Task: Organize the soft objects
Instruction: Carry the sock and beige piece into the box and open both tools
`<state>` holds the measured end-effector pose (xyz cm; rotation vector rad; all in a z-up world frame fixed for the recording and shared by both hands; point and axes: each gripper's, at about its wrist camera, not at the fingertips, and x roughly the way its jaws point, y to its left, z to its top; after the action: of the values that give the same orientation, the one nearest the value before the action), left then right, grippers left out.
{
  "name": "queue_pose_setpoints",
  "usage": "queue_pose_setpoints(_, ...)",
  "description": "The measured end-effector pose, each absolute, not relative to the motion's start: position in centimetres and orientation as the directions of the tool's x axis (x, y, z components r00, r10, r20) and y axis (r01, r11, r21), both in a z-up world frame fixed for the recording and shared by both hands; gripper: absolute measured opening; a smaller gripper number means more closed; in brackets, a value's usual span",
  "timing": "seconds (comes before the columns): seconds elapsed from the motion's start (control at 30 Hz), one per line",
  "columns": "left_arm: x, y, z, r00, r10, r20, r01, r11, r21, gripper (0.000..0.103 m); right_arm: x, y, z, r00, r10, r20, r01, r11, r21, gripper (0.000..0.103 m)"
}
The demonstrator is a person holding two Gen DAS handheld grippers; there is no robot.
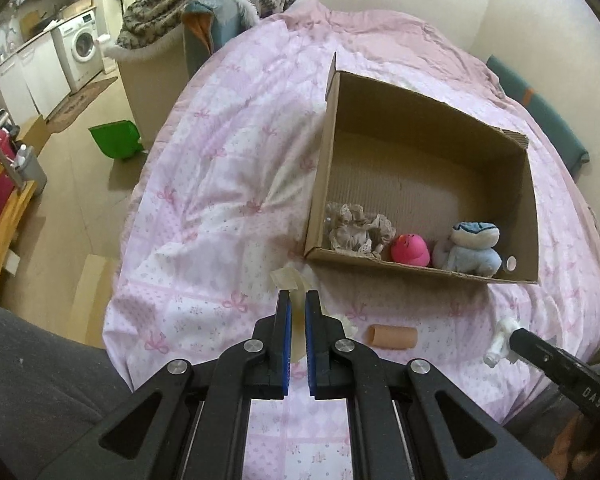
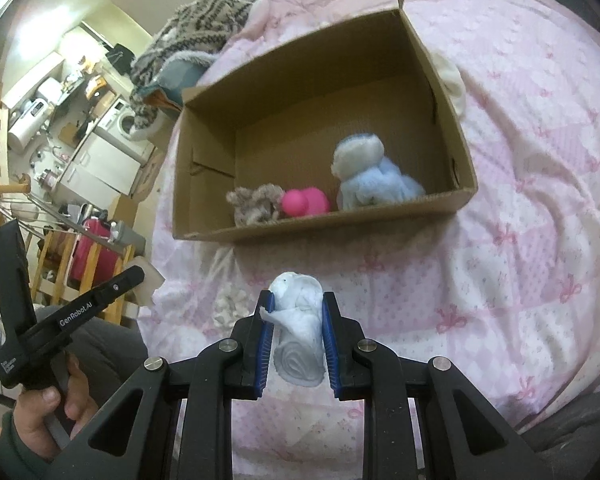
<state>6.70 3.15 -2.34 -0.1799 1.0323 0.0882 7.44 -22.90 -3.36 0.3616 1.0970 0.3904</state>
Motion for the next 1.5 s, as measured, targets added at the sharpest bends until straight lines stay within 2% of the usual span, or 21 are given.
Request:
queue_pose_setpoints(0.47, 9.1, 1.9, 2.7, 0.582, -0.042, -0.812, -0.07, 0.992, -0.101, 0.006, 8.8, -24.2, 0.8, 0.493, 0.488, -0.72, -0.15, 0.863, 0.482, 0.025)
queue_pose_setpoints(0.67, 11.5, 1.0, 3.5, 0.605, -0.025, -0.796, -0.035, 0.998, -0.057, 0.006, 10.8, -24.7, 2.7, 0.533, 0.478, -0.698, -0.164, 0.868, 0.469, 0.025)
queue_pose_setpoints(0.93, 14.6, 0.0, 3.8, 0.613, -0.044, -0.789, -0.004, 0.998, -0.059, 0.006, 13.8, -24.8, 4.0, 0.556, 0.466, -0.688, -0.186, 0.877, 0.443, 0.025)
queue_pose_setpoints(1.13, 16.9, -0.9, 2.8, 0.606, -0.052, -0.794, 0.019, 0.999, -0.051, 0.006, 15.7, -24.5, 3.4, 0.562, 0.457, -0.689, -0.196, 0.883, 0.426, 0.025)
queue_pose_setpoints(1.27, 18.2, -1.7, -0.3, 0.571, -0.095, -0.815, 0.075, 0.995, -0.063, 0.006, 16.5, -24.8, 1.5, 0.561, 0.457, -0.69, -0.184, 0.882, 0.434, 0.025)
queue_pose_setpoints(1.37, 18.6, -1.6, -2.5, 0.535, -0.122, -0.836, 0.064, 0.993, -0.103, 0.006, 17.0, -25.1, -0.4, 0.53, 0.454, -0.716, -0.142, 0.88, 0.453, 0.025)
queue_pose_setpoints(1.5, 18.9, -2.0, -3.4, 0.538, -0.12, -0.834, 0.08, 0.993, -0.091, 0.006, 17.5, -25.6, -1.6, 0.512, 0.436, -0.74, -0.109, 0.888, 0.447, 0.025)
